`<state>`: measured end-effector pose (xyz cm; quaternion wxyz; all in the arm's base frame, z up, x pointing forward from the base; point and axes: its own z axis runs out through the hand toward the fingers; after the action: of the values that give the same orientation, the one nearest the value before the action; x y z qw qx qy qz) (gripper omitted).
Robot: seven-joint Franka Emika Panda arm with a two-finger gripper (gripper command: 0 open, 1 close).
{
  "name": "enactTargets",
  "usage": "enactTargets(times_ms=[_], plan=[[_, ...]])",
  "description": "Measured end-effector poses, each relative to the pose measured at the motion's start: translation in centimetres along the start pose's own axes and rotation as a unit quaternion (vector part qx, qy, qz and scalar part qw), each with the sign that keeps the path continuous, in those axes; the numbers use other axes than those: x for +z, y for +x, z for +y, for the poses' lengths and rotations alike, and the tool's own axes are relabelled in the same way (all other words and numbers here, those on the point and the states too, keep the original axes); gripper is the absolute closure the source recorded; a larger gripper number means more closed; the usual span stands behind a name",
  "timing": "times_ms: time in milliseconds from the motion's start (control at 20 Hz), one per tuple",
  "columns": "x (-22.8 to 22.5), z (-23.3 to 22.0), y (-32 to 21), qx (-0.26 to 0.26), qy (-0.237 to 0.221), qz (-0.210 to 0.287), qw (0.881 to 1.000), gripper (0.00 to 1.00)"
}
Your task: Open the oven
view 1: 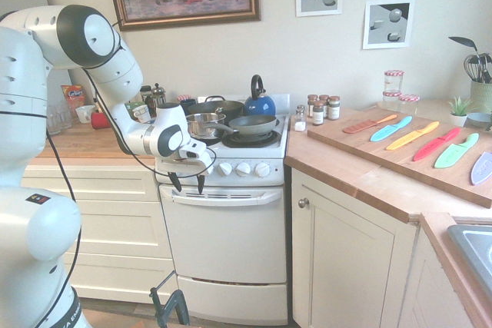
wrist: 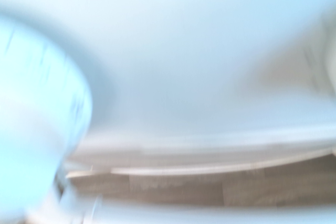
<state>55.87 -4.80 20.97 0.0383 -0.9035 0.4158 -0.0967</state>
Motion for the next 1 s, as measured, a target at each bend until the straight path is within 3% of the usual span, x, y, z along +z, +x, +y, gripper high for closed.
enactTargets(times_ms=[650,1000], plan=[[5.6,-0.4,1.2,-0.017,0.012,-0.001,1.000,0.00],[7.3,3.3,3.5,-0.025,0.017,0.021,0.999,0.00]])
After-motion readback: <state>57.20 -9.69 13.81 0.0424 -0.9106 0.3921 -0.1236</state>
